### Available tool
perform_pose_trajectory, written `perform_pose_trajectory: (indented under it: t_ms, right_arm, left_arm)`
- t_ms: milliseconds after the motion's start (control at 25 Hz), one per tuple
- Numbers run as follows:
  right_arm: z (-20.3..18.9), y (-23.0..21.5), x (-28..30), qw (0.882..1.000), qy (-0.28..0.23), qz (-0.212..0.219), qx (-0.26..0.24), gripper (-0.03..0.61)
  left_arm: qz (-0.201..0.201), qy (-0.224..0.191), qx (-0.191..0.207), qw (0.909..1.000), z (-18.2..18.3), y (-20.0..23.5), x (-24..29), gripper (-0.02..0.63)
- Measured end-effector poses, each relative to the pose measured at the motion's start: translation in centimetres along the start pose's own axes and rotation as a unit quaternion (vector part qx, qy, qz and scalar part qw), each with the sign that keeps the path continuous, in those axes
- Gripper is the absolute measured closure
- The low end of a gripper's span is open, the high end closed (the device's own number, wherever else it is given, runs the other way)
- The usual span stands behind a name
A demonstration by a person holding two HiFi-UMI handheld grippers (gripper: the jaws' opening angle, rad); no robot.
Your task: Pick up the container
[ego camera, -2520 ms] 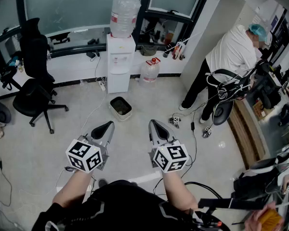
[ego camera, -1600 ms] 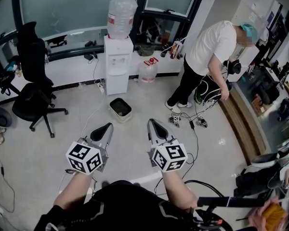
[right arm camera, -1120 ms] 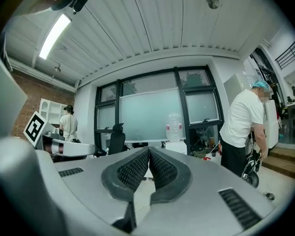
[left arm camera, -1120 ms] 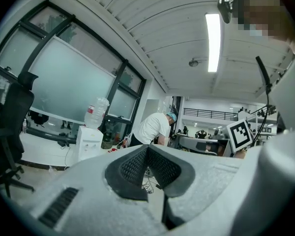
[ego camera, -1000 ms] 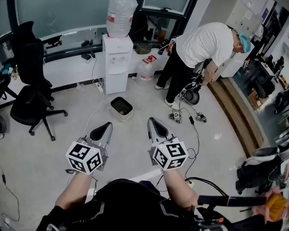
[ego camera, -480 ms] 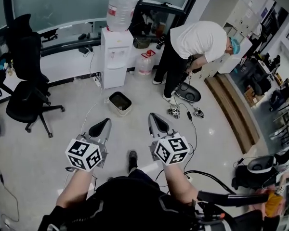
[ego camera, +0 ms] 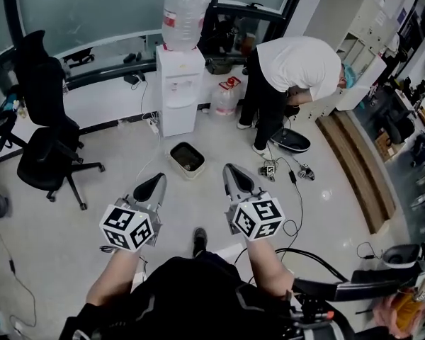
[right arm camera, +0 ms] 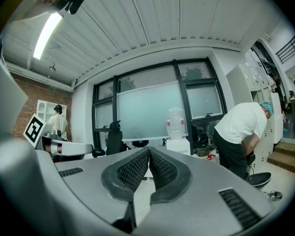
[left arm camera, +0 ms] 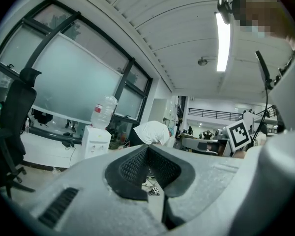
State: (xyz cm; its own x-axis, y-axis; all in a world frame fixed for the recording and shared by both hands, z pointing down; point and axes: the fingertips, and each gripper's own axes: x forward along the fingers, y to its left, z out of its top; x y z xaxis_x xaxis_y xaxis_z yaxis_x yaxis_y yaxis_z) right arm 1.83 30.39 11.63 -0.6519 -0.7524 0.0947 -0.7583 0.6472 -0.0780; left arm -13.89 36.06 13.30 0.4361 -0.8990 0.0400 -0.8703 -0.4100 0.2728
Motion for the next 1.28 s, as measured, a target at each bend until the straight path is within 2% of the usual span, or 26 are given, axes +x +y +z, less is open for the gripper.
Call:
perform_pose_trajectory:
  t_ms: [480, 880, 1000, 1280]
  right_arm:
    - [-0.4, -11.8, 7.1, 0.999, 0.015, 0.016, 0.027, 0.571]
    - [-1.2, -21.2, 10.0, 0.998, 0.024, 0.047, 0.043, 0.571]
    - [-1.5, -24.0, 10.6, 0.998, 0.023, 0.039, 0.049, 0.571]
    - [-2.0, -25.5, 13.6, 0.997, 0.021, 0.042, 0.057, 0.569]
  left_arm:
    - [0.006, 0.026, -0.002, 0.9996, 0.6, 1.8, 14.4, 0.605]
    - [0.021, 0.084, 0.008, 0.9962, -1.8, 2.2, 24.4, 0.604]
    - [0.016, 0.097, 0.006, 0.9952, -2.3, 1.9, 26.2, 0.604]
    - [0.012, 0.109, 0.023, 0.9937, -1.9, 3.1, 29.7, 0.606]
